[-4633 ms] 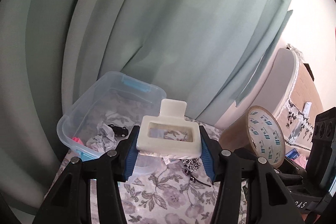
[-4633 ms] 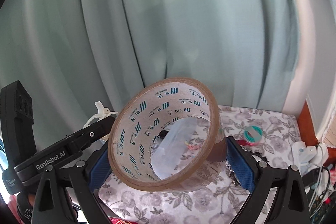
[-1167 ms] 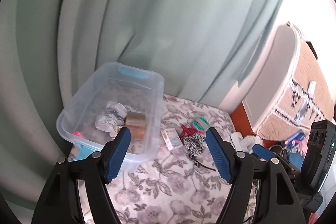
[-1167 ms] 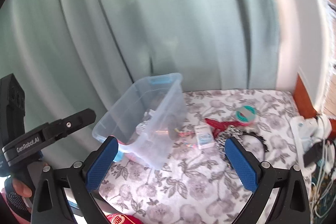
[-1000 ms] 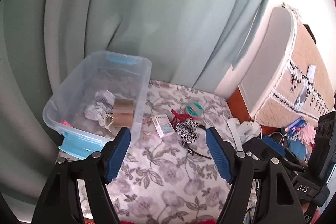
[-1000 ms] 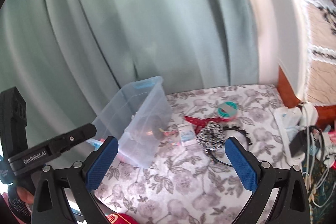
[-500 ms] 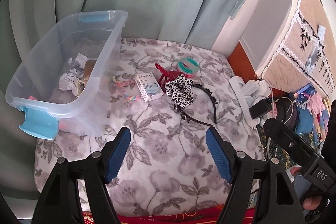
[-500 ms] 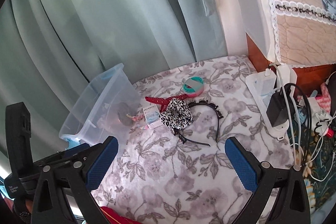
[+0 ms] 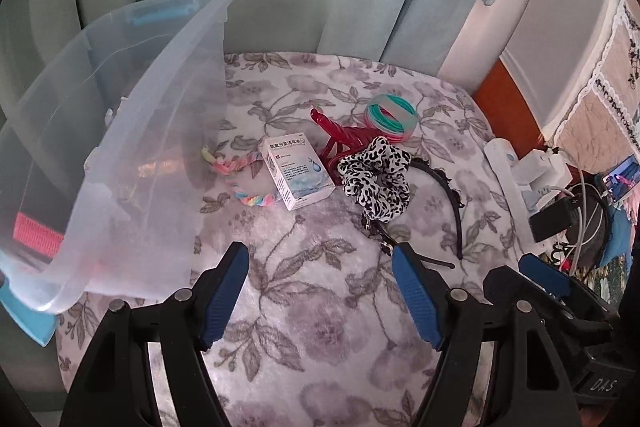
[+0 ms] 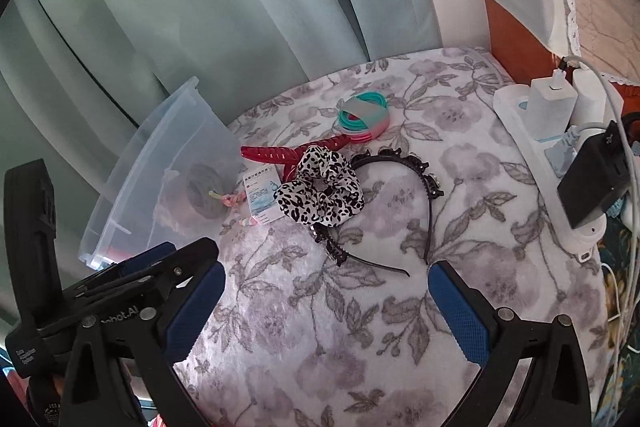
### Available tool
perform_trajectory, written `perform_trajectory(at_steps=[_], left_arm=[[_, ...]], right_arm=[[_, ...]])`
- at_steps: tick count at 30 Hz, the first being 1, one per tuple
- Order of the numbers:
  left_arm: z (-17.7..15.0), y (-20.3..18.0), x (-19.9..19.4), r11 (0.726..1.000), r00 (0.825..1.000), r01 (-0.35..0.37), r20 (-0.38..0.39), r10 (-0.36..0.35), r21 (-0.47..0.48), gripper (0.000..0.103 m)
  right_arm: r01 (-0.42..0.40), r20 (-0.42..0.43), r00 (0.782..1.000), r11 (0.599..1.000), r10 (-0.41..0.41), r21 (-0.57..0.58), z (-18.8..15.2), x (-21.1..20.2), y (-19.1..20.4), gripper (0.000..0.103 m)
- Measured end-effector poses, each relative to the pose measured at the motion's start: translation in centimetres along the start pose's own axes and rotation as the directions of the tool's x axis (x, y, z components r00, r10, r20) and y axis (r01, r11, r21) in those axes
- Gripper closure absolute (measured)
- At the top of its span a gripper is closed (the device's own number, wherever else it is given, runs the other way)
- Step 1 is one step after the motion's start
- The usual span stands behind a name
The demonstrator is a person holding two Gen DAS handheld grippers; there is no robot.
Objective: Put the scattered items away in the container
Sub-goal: 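Grasp the leopard scrunchie with the right tool while the left tool grasps the white medicine box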
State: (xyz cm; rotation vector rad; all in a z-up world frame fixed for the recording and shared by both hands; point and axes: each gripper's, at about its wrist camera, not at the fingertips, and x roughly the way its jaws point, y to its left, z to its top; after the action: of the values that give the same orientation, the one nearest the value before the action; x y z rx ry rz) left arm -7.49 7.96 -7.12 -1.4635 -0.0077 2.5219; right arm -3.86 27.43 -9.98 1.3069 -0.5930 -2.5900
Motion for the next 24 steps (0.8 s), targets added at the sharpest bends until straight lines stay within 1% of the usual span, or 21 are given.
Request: perform_trajectory(at_steps=[4, 8, 10, 12, 17, 20, 23, 24], left_arm=[[1.2, 0.0, 2.8, 1.0, 1.0, -0.006, -0.009, 0.006, -0.019, 0.028], [2.4, 0.3, 5.4, 0.999, 0.999, -0.032, -0.006, 0.032, -0.025, 0.029], [2.7, 0.7, 6.6, 0.999, 0.999, -0.041, -0.012, 0.04, -0.035, 0.029], [3.1, 1.0, 7.6, 0.998, 0.999, -0.044, -0.013, 0.043, -0.042, 0.035], [3.8, 1.7, 10.0, 0.997, 0.999, -0.045, -0.027, 0.043, -0.057, 0.041], [4.1, 2.3, 10.7, 0.996, 1.0, -0.02, -0.016, 0.019, -0.087, 0.042], [4.4, 2.4, 11.3, 0.996, 1.0, 0.002, -0.013, -0.003, -0.094, 0.042], [4.4, 2.5, 11.5, 0.995, 1.0, 0.012, -0.012, -0.013, -0.098, 0.042]], right_arm=[[-0.016, 0.002, 1.0, 1.0, 0.016, -0.009, 1.3, 1.8, -0.3, 0.002], [-0.014, -0.017, 1.0, 1.0, 0.014, -0.003, 2.4, 4.2, -0.4, 0.004], [-0.022, -0.032, 0.999, 1.0, 0.022, 0.005, 2.8, 5.5, -0.6, 0.01], [-0.031, -0.048, 0.998, 1.0, 0.031, 0.006, 3.1, 6.7, -0.7, 0.013], [-0.053, -0.085, 0.995, 0.999, 0.053, 0.006, 3.8, 9.8, -0.9, 0.018], [-0.07, -0.081, 0.994, 0.997, 0.072, 0.024, 4.2, 11.0, -1.3, 0.02], [-0.073, -0.089, 0.993, 0.996, 0.077, 0.045, 4.7, 12.3, -1.8, 0.022], [-0.083, -0.088, 0.992, 0.995, 0.088, 0.054, 4.7, 12.7, -1.9, 0.026]])
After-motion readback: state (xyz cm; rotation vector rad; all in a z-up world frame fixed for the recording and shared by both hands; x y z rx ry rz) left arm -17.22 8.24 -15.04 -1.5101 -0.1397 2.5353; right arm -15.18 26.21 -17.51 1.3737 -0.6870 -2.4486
